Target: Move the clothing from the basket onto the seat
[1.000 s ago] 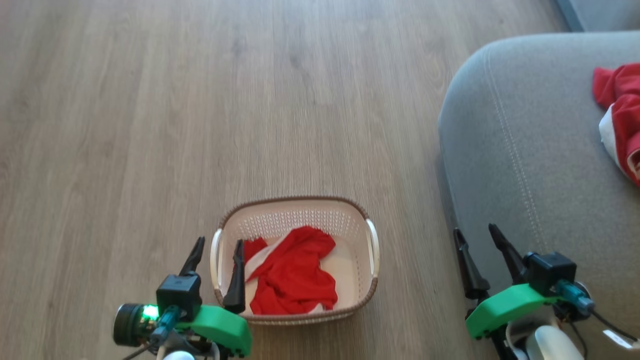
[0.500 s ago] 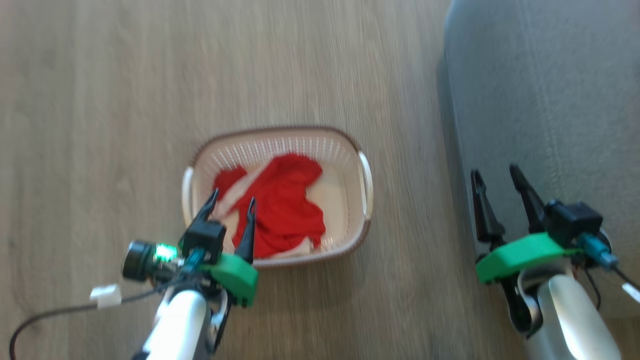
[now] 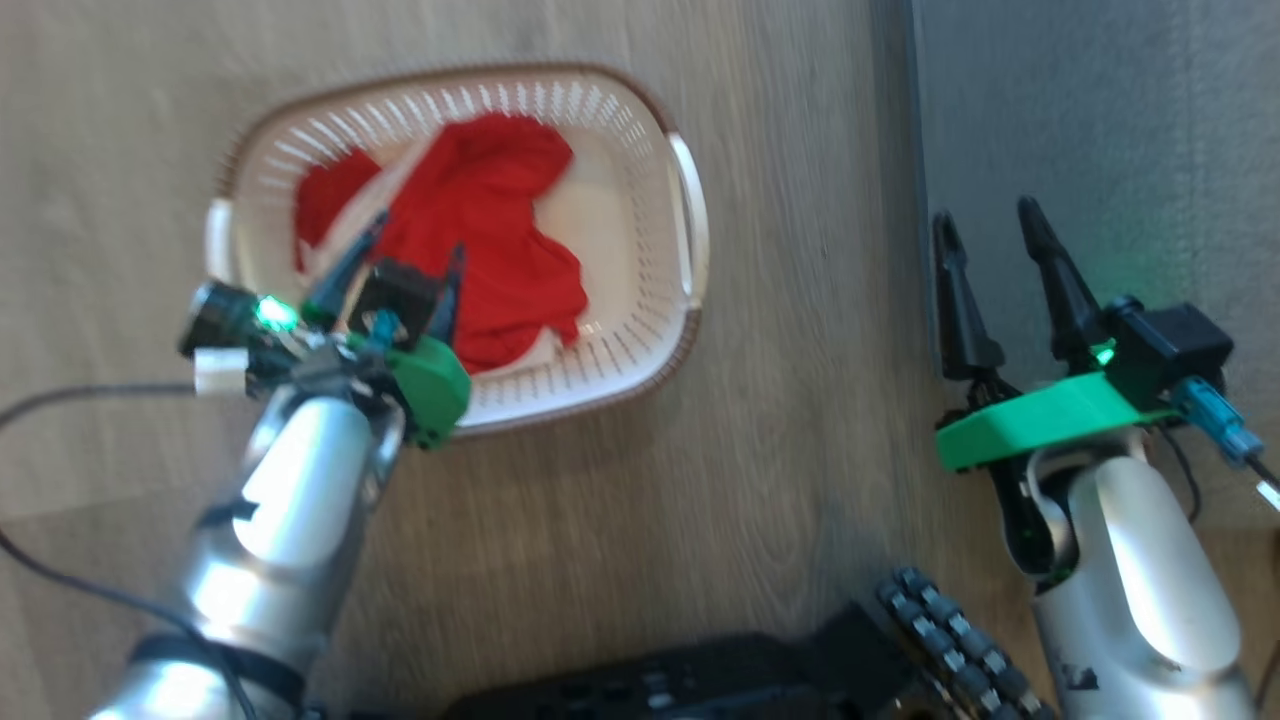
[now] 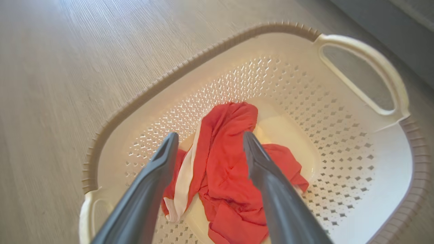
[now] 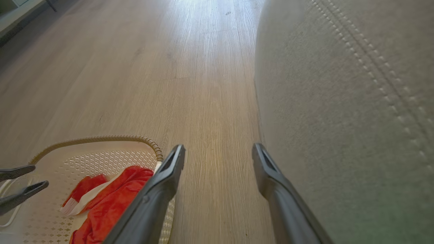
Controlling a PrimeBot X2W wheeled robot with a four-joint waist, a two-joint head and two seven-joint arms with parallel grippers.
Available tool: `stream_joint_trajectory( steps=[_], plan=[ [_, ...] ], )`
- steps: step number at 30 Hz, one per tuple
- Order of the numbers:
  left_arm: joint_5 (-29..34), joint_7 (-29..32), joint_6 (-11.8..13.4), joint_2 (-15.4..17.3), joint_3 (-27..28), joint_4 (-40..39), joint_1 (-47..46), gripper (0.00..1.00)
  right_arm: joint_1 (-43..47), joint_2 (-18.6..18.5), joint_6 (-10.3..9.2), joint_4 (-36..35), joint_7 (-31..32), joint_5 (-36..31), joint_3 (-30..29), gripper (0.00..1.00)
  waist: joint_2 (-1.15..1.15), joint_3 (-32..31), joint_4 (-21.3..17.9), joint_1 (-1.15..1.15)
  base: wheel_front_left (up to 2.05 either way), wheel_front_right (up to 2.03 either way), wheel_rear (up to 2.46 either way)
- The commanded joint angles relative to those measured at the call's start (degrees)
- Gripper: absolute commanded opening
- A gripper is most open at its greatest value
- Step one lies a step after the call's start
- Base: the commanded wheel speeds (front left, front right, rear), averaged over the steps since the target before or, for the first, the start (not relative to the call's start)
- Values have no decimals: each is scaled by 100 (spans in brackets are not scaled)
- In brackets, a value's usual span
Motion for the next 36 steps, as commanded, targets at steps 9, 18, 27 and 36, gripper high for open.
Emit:
stream_joint_trajectory(
  steps=[9,18,27,36],
  plan=[
    [345,-29,-16,518,-291,1546,-1277,100,-11,57,-2,-313,-52,576,605,100,0,1318,-735,-2,0,0,0],
    [825,304,-497,512,-909,2937,-2442,100,91,57,-2,-248,-52,743,898,100,0,1636,-920,-2,0,0,0],
    [1241,1212,-1044,358,-1674,3173,-2737,100,119,57,-2,-204,-52,869,893,100,0,1720,-960,-2,0,0,0],
    [853,1865,-1086,203,-2215,3199,-2682,100,173,57,-2,-230,-52,998,874,100,0,1756,-966,-2,0,0,0]
  ],
)
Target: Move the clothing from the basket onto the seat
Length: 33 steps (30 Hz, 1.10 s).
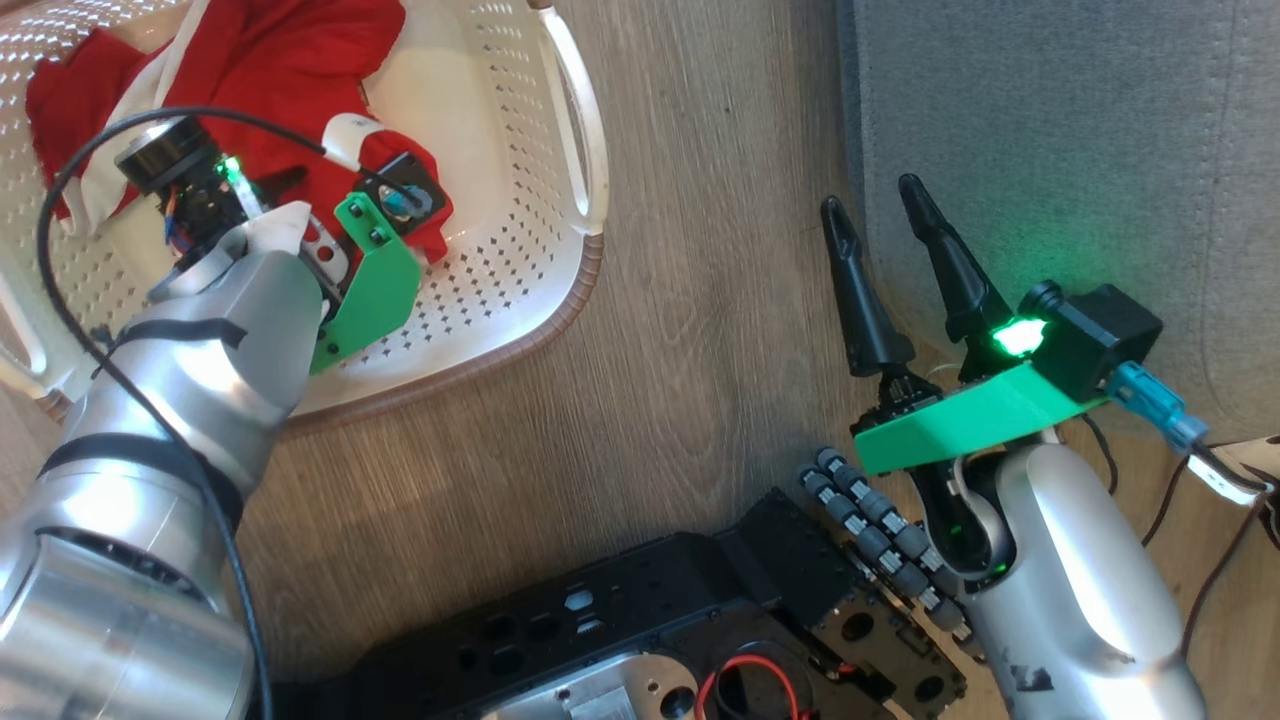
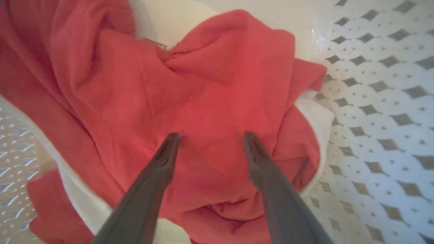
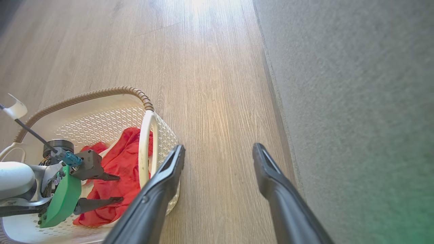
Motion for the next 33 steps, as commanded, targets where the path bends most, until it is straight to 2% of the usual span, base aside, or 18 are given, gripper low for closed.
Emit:
stream_joint_trajectory(
  steps=[1,8,14,21,22,23,24,25,33],
  plan=[
    [-47,61,-4,105,-42,-39,118,100,420,-89,-11,20,-28,117,-105,100,0,25,12,0,0,0,0],
    [-424,447,-4,330,-312,-37,94,100,484,-89,-11,5,-28,138,-66,100,0,99,-6,0,0,0,0],
    [-421,588,69,446,-379,-37,35,100,548,-89,-11,-67,-28,256,-75,100,0,171,2,0,0,0,0],
    [-469,854,370,485,-402,-37,15,100,615,-89,-11,-144,-28,276,-71,100,0,221,0,0,0,0,0],
    [-466,897,394,489,-418,-37,8,67,622,-89,-11,-154,-28,305,-85,100,0,225,-1,0,0,0,0],
    [-476,936,413,490,-421,-37,0,43,637,-89,-11,-158,-28,333,-88,100,0,228,-1,0,0,0,0],
    [-497,974,430,486,-414,-37,-6,25,652,-89,-11,-152,-28,335,-71,100,0,228,2,0,0,0,0],
    [-517,1004,445,482,-409,-37,-10,0,662,-88,-11,-145,-28,330,-45,100,0,227,1,0,0,0,0],
    [-689,928,553,501,-355,-37,-74,0,564,-88,-11,-155,-28,398,-47,100,0,206,-12,0,0,0,0]
  ],
)
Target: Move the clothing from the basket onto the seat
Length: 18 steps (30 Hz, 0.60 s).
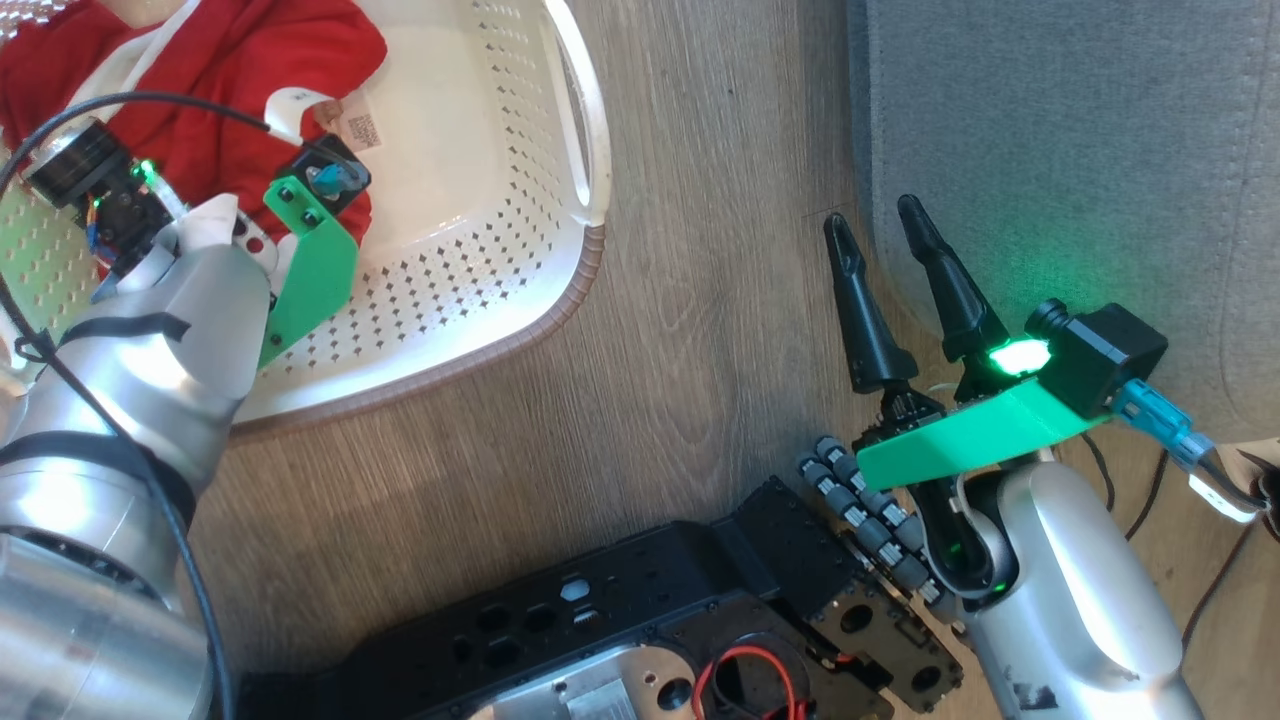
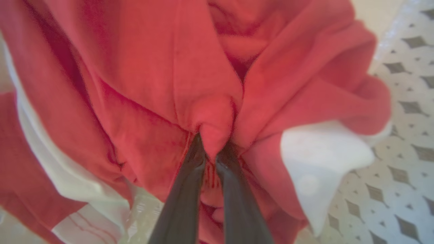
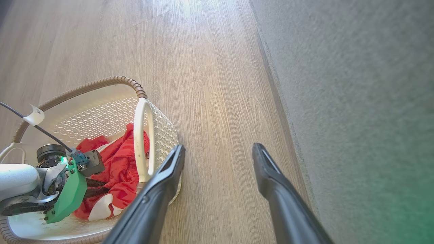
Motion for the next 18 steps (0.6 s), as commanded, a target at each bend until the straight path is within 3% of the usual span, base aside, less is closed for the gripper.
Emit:
stream_joint_trajectory(
  steps=[1,12,18],
  plan=[
    [-36,-43,72,149,68,-40,-9,0,356,-90,-11,-11,-28,82,-85,100,0,-13,1,0,0,0,0],
    [-313,-320,131,208,156,-40,126,0,28,-90,-11,31,-28,112,-17,100,0,-302,-91,0,0,0,0],
    [-575,-688,302,274,331,-40,294,0,-208,-90,-11,103,-28,139,143,100,0,-677,-171,0,0,0,0]
  ],
)
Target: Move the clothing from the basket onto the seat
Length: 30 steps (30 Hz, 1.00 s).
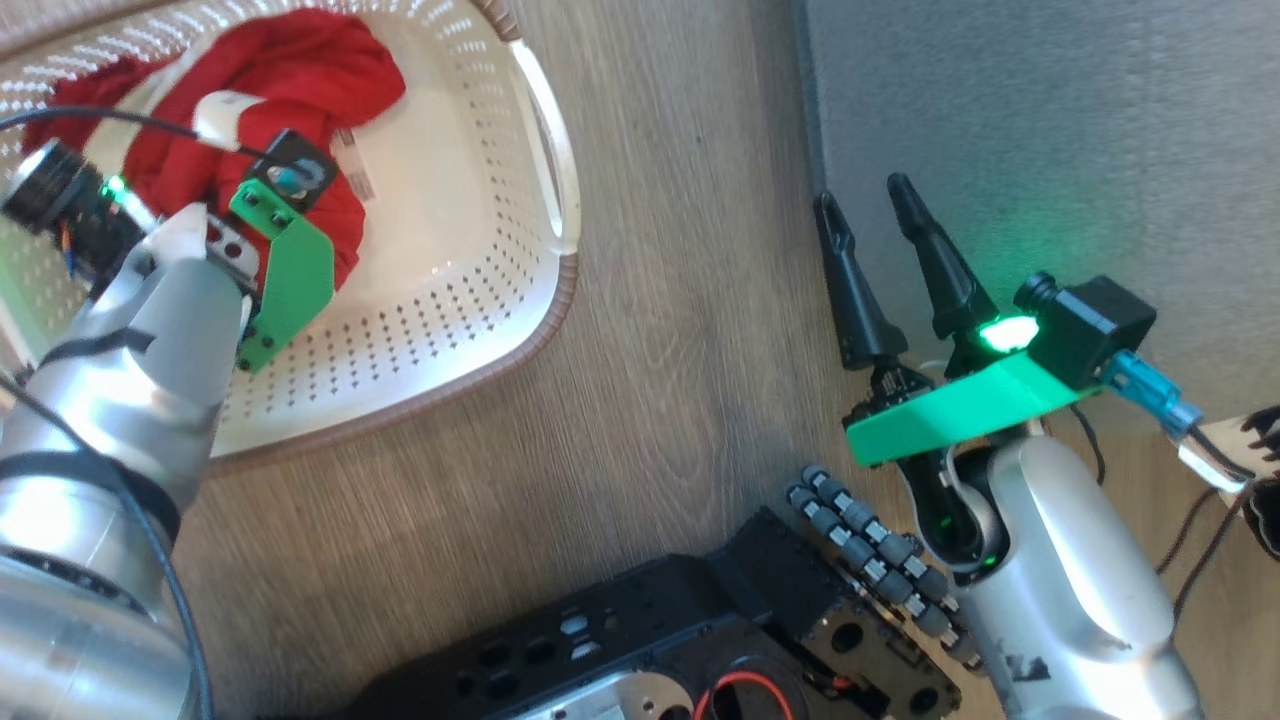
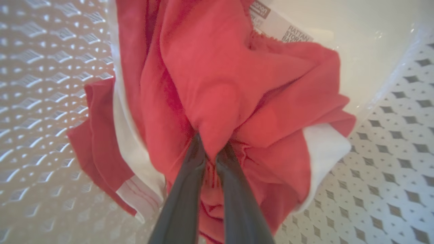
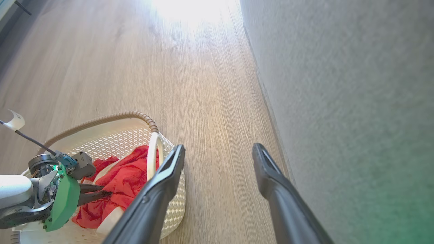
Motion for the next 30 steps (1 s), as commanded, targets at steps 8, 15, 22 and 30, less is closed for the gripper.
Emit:
stream_joint_trajectory(
  steps=[8,15,22,30],
  plan=[
    [-670,-794,247,-114,572,-49,719,0,65,-91,-3,58,-38,-258,-136,100,0,-1102,174,0,0,0,0],
    [-909,-1742,515,-387,713,-58,1017,0,220,-91,-3,255,-38,-500,-254,100,0,-1877,433,0,0,0,0],
    [-1090,-2189,748,-551,831,-324,1300,0,407,-91,-3,444,-38,-688,-301,100,0,-2618,612,0,0,0,0],
    [-978,-2213,1125,-388,1102,-2643,2084,0,631,-91,-3,371,-38,-671,-290,100,0,-3308,907,0,0,0,0]
  ],
)
